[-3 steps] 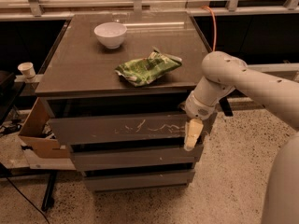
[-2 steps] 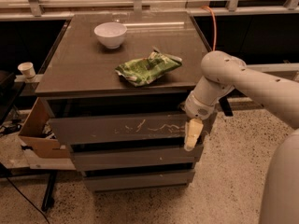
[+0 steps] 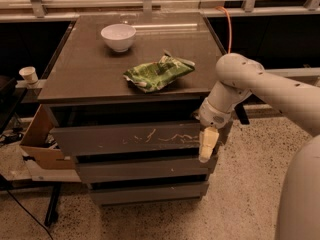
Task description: Open top drawer
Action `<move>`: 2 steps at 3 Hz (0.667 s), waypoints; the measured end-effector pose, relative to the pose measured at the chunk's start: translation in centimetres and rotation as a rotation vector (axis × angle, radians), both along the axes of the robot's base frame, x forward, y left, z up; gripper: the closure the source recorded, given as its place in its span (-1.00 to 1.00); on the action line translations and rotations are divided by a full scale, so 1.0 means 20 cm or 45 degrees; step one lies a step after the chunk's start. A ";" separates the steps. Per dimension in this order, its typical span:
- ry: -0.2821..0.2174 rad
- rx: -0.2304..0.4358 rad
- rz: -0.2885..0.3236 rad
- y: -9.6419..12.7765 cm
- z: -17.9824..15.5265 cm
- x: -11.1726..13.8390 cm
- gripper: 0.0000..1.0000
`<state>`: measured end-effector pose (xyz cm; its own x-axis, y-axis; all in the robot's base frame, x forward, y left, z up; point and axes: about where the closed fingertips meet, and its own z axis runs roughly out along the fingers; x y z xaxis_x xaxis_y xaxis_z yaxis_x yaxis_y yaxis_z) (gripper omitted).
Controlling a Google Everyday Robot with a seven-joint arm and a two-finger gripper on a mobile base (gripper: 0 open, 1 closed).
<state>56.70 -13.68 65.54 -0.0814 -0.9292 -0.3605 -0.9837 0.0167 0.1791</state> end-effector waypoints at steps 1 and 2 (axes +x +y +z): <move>0.018 0.000 -0.001 0.00 0.01 -0.02 -1.00; 0.054 -0.001 -0.007 -0.02 0.02 -0.06 -1.00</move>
Offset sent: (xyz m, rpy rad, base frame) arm -0.0442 -0.0209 0.0118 -0.0072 0.1494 -0.0089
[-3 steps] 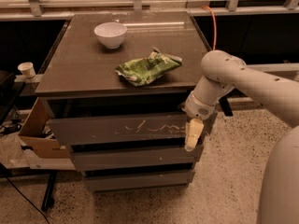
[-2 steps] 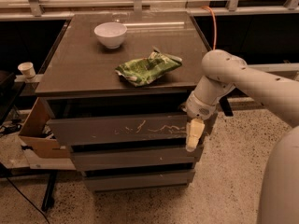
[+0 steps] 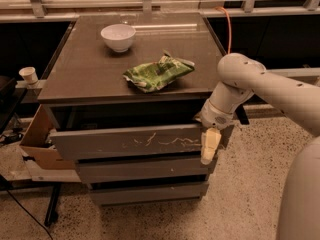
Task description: Open top drawer
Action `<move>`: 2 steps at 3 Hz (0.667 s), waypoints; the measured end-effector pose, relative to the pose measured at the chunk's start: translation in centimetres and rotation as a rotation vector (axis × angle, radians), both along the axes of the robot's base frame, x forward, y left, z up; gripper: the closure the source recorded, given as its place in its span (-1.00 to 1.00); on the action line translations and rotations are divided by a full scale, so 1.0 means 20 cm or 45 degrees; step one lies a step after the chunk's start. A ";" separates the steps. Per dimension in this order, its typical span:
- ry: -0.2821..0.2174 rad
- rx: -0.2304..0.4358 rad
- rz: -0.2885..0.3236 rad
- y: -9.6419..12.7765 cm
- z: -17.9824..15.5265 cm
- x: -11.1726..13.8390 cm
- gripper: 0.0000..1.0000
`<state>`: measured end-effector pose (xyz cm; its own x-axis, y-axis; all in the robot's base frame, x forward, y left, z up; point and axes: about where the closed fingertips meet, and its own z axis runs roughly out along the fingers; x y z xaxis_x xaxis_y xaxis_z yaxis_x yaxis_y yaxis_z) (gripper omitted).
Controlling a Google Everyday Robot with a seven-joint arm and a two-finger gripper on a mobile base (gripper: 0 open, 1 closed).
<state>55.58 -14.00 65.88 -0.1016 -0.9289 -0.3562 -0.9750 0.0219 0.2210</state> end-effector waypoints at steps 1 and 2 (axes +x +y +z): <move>0.040 -0.002 -0.001 -0.01 0.01 -0.05 -1.00; 0.041 -0.002 -0.001 -0.01 0.02 -0.05 -1.00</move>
Offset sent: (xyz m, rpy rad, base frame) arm -0.0632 -0.0143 0.0185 -0.0161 0.1464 0.0151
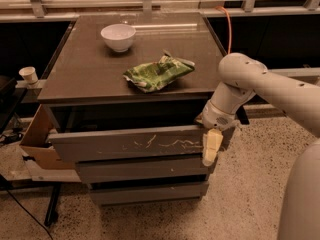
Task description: Open top drawer
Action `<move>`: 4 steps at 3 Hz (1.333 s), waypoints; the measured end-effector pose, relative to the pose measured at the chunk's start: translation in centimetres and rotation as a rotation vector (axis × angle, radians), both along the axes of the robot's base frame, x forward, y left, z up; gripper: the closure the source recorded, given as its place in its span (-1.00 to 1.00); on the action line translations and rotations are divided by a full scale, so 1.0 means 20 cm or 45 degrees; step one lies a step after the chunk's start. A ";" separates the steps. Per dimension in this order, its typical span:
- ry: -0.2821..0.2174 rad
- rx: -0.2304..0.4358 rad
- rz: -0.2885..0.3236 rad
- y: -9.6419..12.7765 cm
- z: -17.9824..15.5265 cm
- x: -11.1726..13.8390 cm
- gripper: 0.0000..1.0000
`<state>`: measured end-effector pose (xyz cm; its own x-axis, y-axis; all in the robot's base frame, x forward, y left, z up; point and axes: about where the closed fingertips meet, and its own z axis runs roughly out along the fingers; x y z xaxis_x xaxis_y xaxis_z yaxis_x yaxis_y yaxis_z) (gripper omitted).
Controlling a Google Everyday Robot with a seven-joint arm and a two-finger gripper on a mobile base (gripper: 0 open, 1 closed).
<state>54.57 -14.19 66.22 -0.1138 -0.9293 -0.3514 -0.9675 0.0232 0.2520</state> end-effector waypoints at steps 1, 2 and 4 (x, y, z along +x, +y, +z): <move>0.038 -0.007 0.009 0.00 0.01 -0.06 -1.00; 0.113 -0.035 0.048 0.00 0.05 -0.16 -1.00; 0.250 -0.061 0.107 0.00 0.08 -0.27 -1.00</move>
Offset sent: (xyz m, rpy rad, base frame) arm -0.0800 -0.0015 0.0326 -0.0806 0.2244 0.1078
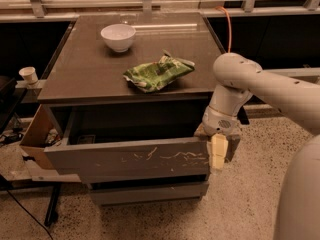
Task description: Open top drawer
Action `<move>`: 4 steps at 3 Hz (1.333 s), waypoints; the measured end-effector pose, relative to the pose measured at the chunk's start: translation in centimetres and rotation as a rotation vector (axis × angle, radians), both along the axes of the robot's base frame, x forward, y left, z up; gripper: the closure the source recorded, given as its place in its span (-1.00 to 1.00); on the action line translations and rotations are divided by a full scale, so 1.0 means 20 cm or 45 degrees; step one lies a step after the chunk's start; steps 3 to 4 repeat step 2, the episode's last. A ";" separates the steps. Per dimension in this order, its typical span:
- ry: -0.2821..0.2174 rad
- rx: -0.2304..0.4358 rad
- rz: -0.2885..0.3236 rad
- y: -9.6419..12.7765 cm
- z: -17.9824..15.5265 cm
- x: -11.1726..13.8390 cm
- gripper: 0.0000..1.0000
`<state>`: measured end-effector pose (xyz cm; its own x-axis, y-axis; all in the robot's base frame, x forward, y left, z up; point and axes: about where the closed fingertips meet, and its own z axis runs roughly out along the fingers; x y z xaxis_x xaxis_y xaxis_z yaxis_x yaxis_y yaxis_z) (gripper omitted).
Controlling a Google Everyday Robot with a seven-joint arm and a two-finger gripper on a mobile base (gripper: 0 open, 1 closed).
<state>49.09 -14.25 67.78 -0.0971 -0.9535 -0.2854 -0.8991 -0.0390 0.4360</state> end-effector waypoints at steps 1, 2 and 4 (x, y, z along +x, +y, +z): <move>0.156 0.028 0.042 0.00 0.03 -0.10 -1.00; 0.156 0.028 0.042 0.00 0.03 -0.10 -1.00; 0.156 0.028 0.042 0.00 0.03 -0.10 -1.00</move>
Offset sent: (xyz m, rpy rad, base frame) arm -0.0182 -0.0002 0.0053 0.0183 0.1090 0.0304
